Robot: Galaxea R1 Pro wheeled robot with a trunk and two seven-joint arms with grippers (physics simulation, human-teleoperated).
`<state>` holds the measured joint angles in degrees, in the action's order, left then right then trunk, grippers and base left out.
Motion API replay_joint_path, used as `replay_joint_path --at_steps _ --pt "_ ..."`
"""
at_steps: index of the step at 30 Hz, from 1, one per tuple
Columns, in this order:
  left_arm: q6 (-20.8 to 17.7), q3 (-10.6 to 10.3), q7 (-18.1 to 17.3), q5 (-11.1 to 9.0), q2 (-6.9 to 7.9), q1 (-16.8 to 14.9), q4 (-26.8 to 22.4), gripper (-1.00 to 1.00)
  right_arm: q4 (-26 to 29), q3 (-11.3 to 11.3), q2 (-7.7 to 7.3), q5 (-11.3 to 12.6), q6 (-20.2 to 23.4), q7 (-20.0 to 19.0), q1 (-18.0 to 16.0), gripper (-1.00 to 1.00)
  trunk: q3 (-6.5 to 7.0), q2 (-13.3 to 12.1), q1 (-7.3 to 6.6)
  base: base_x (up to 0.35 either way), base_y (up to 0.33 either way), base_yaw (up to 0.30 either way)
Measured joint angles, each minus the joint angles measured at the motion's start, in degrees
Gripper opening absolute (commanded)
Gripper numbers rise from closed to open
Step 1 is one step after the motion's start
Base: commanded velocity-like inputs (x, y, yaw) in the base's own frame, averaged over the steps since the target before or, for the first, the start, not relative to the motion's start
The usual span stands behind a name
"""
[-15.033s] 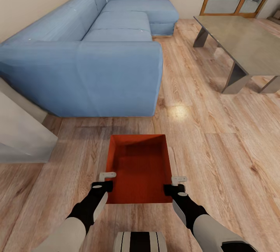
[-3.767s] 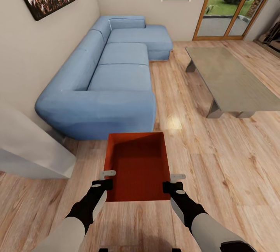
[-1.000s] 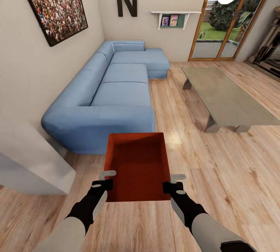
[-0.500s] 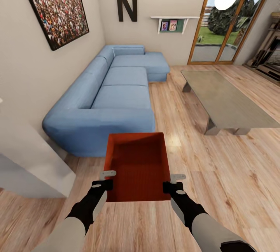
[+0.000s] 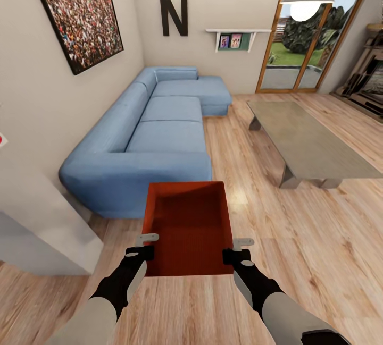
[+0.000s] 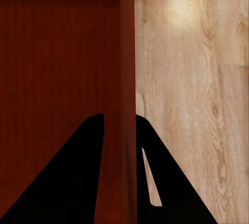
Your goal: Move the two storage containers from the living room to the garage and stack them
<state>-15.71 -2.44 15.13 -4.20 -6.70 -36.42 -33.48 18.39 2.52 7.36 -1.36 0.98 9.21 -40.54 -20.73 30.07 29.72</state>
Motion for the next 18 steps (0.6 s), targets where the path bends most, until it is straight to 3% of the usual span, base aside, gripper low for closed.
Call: replay_joint_path --at_steps 18 --pt "0.0 0.0 0.0 0.0 0.00 0.0 0.0 -1.00 0.0 0.0 0.00 0.0 0.0 0.0 0.0 -1.00 1.66 0.0 0.00 0.000 0.000 0.000"
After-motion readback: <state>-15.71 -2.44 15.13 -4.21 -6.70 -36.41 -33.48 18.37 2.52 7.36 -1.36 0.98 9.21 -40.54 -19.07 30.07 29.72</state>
